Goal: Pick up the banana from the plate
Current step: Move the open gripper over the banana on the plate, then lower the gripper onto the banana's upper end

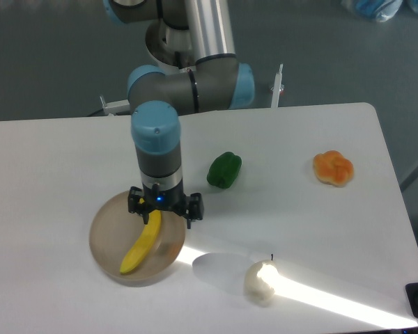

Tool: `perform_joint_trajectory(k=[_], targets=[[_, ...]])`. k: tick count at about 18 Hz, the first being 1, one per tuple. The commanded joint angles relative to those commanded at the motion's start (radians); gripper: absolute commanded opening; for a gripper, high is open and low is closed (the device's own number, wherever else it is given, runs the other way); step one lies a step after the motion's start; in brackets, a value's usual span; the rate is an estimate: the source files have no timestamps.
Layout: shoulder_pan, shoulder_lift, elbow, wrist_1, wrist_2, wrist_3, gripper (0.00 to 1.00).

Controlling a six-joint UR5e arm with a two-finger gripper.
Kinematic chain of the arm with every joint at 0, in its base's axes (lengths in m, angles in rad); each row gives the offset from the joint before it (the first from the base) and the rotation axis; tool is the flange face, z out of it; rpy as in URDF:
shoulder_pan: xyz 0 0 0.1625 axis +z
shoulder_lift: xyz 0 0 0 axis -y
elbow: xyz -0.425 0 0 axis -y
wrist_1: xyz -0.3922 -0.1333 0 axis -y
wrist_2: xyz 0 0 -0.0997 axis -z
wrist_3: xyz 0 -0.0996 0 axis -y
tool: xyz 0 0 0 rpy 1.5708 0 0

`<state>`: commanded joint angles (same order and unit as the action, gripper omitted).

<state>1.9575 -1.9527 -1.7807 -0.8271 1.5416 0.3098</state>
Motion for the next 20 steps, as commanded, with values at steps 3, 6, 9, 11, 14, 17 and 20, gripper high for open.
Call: perform_joint_trajectory(k=[3,6,9,11,14,17,20], targets=[[-0.014,-0.005,-0.040,0.055,0.006,0.006,1.00],[-0.017,-0.034,-0.036,0.060,0.009,0.005,1.00],[-0.031,-0.052,-0.031,0.077,0.012,0.006,1.00],[-0.032,-0.063,-0.028,0.082,0.012,0.008,1.00],[-0.032,-0.074,-0.032,0.100,0.012,0.009,1.00],[-0.034,-0.098,-0.028,0.105,0.025,0.008,1.00],[-0.042,-0.107,-0.022,0.105,0.026,0.008,0.99]])
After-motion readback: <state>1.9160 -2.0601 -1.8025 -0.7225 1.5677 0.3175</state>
